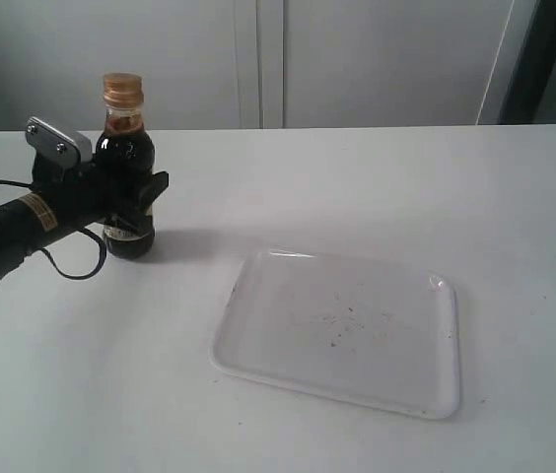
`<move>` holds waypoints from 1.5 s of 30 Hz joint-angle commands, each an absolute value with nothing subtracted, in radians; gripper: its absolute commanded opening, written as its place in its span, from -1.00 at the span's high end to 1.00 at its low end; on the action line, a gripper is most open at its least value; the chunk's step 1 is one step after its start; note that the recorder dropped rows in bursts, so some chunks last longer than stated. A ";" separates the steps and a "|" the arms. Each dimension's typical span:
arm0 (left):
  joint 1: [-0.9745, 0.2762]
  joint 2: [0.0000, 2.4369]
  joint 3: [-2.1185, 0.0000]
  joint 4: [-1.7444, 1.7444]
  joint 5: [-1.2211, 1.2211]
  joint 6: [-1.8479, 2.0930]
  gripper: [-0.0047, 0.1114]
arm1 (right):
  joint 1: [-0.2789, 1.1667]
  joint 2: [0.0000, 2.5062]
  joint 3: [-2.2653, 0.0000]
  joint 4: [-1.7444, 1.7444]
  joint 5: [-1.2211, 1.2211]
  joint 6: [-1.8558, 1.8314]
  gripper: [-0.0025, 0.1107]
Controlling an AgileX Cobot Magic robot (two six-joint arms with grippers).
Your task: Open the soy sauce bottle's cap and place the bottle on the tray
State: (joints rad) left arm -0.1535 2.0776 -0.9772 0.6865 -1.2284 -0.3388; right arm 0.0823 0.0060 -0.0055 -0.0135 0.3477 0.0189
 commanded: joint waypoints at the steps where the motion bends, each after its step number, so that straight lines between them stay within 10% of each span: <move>1: -0.152 2.072 -0.977 0.698 -1.221 -0.335 0.92 | 0.078 0.000 0.000 -0.015 0.343 0.023 0.96; 45: -0.152 2.072 -0.977 0.643 -1.221 -0.338 0.92 | 0.078 0.000 0.000 0.008 -0.121 0.165 0.96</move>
